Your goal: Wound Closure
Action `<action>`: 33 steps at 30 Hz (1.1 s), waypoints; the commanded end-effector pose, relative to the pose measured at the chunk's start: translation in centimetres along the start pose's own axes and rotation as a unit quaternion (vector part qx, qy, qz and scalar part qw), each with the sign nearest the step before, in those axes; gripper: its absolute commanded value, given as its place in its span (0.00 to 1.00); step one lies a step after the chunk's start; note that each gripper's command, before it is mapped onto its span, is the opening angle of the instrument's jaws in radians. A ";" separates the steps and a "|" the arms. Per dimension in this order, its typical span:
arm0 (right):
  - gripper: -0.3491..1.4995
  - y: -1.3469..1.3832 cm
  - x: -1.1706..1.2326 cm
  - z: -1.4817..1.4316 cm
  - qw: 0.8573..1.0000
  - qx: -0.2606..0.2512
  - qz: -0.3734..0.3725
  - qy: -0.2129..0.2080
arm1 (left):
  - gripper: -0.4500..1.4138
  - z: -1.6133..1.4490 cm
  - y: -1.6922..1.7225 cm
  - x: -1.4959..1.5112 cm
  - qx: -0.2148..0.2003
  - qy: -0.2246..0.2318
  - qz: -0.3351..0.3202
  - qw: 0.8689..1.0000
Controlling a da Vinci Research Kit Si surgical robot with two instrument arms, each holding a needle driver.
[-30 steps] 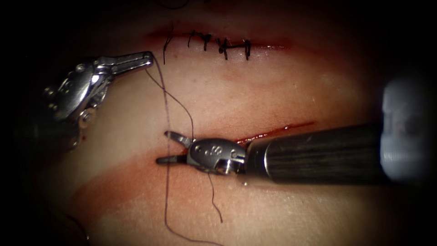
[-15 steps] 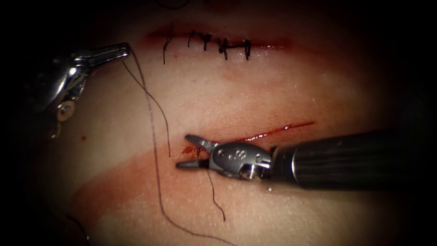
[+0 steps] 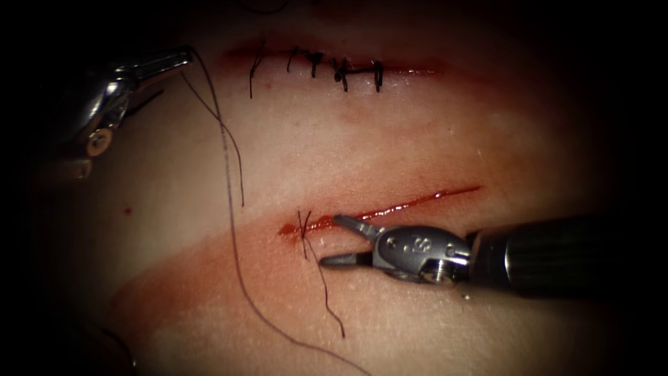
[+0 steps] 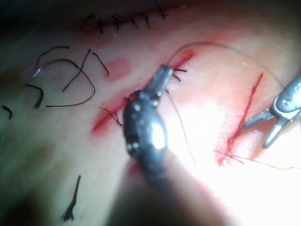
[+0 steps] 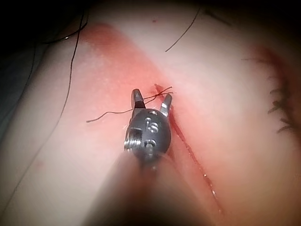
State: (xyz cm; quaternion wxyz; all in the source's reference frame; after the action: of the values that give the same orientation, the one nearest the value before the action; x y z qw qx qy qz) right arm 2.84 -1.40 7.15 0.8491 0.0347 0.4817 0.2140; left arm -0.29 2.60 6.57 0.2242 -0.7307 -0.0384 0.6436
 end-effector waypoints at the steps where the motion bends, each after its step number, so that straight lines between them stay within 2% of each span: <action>1: 0.99 -0.06 -0.04 0.07 1.000 0.001 0.002 0.000 | 0.00 0.01 -0.16 -0.18 0.009 -0.012 0.006 1.000; 4: 0.99 -0.05 -0.05 0.07 1.000 0.000 0.002 -0.001 | 0.00 -0.09 -0.45 -0.47 0.023 -0.039 0.020 0.999; 5: 0.99 -0.05 -0.05 0.07 1.000 0.000 0.002 -0.001 | 0.00 -0.09 -0.45 -0.47 0.023 -0.039 0.020 0.999; 7: 0.99 -0.05 -0.05 0.07 1.000 0.000 0.001 -0.001 | 0.00 -0.20 -0.58 -0.71 0.032 -0.052 0.037 0.997; 10: 0.99 -0.05 -0.06 0.07 1.000 0.000 0.002 -0.001 | 0.00 -0.28 -0.68 -0.86 0.041 -0.056 0.032 0.997; 11: 0.99 -0.05 -0.06 0.08 1.000 0.000 0.002 -0.001 | 0.05 -0.32 -0.72 -0.92 0.045 -0.058 0.023 0.997; 13: 0.99 -0.05 -0.06 0.08 1.000 -0.002 0.002 0.000 | 0.32 -0.39 -0.80 -1.03 0.055 -0.062 0.007 0.997; 14: 0.99 -0.06 -0.06 0.07 1.000 -0.002 0.001 0.000 | 0.63 -0.46 -0.84 -1.14 0.076 -0.075 -0.002 0.994; 15: 0.99 -0.06 -0.06 0.07 1.000 -0.002 0.001 0.000 | 0.63 -0.46 -0.84 -1.14 0.076 -0.075 -0.002 0.994; 17: 0.99 -0.07 -0.07 0.07 1.000 -0.002 0.001 0.000 | 0.81 -0.50 -0.86 -1.21 0.095 -0.083 -0.030 0.992; 21: 0.99 -0.07 -0.09 0.08 1.000 -0.003 0.000 0.000 | 0.88 -0.57 -0.82 -1.22 0.109 -0.093 -0.043 0.989; 27: 0.99 -0.09 -0.11 0.07 1.000 -0.003 -0.001 0.001 | 0.89 -0.65 -0.70 -1.07 0.115 -0.138 -0.040 0.983; 29: 0.99 -0.11 -0.14 0.04 1.000 -0.002 -0.003 0.002 | 0.88 -0.81 -0.63 -0.85 0.105 -0.153 -0.029 0.982; 32: 0.99 -0.11 -0.16 0.03 1.000 -0.003 -0.004 0.001 | 0.88 -0.91 -0.59 -0.71 0.099 -0.162 -0.020 0.982; 33: 0.99 -0.12 -0.17 0.03 1.000 -0.002 -0.004 0.000 | 0.88 -0.99 -0.54 -0.60 0.086 -0.173 -0.016 0.981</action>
State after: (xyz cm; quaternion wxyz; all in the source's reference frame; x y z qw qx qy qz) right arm 2.77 -1.50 7.22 0.8501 0.0286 0.4814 0.2116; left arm 0.76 2.55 7.25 0.2773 -0.5780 -0.0406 0.7664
